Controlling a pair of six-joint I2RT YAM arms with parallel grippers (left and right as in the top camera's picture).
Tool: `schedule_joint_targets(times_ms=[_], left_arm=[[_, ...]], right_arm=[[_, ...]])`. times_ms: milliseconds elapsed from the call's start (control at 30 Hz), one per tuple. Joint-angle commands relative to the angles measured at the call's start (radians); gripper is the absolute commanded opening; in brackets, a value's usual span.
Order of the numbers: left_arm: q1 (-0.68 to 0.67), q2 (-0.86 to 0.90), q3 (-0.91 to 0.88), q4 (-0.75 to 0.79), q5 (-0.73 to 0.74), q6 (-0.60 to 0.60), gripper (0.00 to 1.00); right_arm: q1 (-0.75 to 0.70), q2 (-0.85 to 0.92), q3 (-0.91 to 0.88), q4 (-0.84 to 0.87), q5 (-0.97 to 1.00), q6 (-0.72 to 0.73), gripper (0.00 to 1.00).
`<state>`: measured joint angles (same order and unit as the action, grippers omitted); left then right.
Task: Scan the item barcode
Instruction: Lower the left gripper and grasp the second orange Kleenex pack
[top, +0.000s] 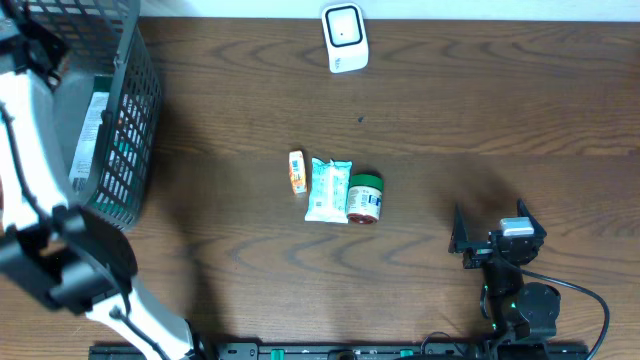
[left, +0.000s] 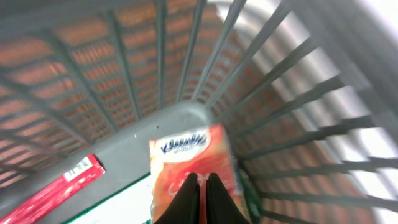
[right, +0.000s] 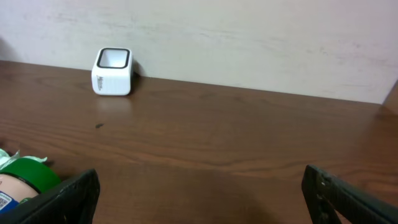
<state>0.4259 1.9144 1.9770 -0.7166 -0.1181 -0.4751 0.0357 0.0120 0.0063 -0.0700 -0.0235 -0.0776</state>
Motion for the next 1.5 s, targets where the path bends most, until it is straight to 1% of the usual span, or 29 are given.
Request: schedule_joint_targets(times_ms=[0, 67, 200, 300, 333, 367, 433, 467, 500, 533, 633, 733, 833, 900, 933, 967, 1100, 1300, 1367, 1467], left_arm=[[0.008, -0.111, 0.011, -0.035, 0.007, -0.060, 0.07], [0.008, -0.173, 0.011, -0.064, 0.052, -0.073, 0.07], [0.008, -0.282, 0.010, -0.132, 0.219, -0.073, 0.07], [0.008, -0.331, 0.010, -0.177, 0.208, -0.072, 0.07], [0.008, -0.336, 0.010, -0.183, 0.203, -0.072, 0.08], [0.008, -0.338, 0.010, -0.188, 0.204, -0.071, 0.14], [0.008, -0.332, 0.010, -0.206, 0.203, -0.055, 0.45], [0.008, -0.325, 0.010, -0.222, 0.200, -0.053, 0.56], [0.008, -0.314, 0.009, -0.242, 0.195, -0.053, 0.62], [0.008, -0.304, 0.007, -0.256, 0.186, -0.053, 0.64], [0.008, -0.249, 0.007, -0.298, 0.145, -0.050, 0.66], [0.011, -0.176, 0.006, -0.316, 0.130, -0.008, 0.67], [0.023, -0.101, 0.006, -0.356, 0.129, -0.004, 0.68], [0.031, -0.049, 0.006, -0.381, 0.129, -0.005, 0.73], [0.035, -0.025, 0.006, -0.391, 0.133, -0.005, 0.79], [0.039, -0.002, 0.006, -0.400, 0.133, -0.006, 0.81], [0.045, 0.081, 0.006, -0.436, 0.138, -0.021, 0.81], [0.045, 0.181, 0.003, -0.459, 0.268, -0.022, 0.81], [0.045, 0.210, 0.003, -0.463, 0.275, -0.067, 0.81], [0.045, 0.249, 0.003, -0.478, 0.275, -0.178, 0.81]], right_arm=[[-0.011, -0.003, -0.001, -0.003, -0.004, -0.006, 0.99], [-0.011, -0.003, -0.001, -0.003, -0.004, -0.006, 0.99], [-0.011, -0.003, -0.001, -0.003, -0.004, -0.006, 0.99], [-0.011, -0.003, -0.001, -0.004, -0.004, -0.006, 0.99], [-0.011, -0.003, -0.001, -0.003, -0.004, -0.006, 0.99], [-0.011, -0.003, -0.001, -0.003, -0.004, -0.006, 0.99], [-0.011, -0.003, -0.001, -0.003, -0.004, -0.006, 0.99], [-0.011, -0.003, -0.001, -0.003, -0.004, -0.006, 0.99], [-0.011, -0.003, -0.001, -0.004, -0.004, -0.006, 0.99], [-0.011, -0.003, -0.001, -0.004, -0.004, -0.006, 0.99], [-0.011, -0.003, -0.001, -0.003, -0.004, -0.006, 0.99], [-0.011, -0.003, -0.001, -0.003, -0.004, -0.006, 0.99], [-0.011, -0.003, -0.001, -0.003, -0.004, -0.006, 0.99], [-0.011, -0.003, -0.001, -0.003, -0.004, -0.006, 0.99], [-0.011, -0.003, -0.001, -0.003, -0.004, -0.006, 0.99], [-0.011, -0.003, -0.001, -0.003, -0.004, -0.006, 0.99], [-0.011, -0.003, -0.001, -0.003, -0.004, -0.006, 0.99], [-0.011, -0.003, -0.001, -0.003, -0.004, -0.006, 0.99], [-0.011, -0.003, -0.001, -0.003, -0.004, -0.006, 0.99], [-0.011, -0.003, -0.001, -0.003, -0.004, -0.006, 0.99]])
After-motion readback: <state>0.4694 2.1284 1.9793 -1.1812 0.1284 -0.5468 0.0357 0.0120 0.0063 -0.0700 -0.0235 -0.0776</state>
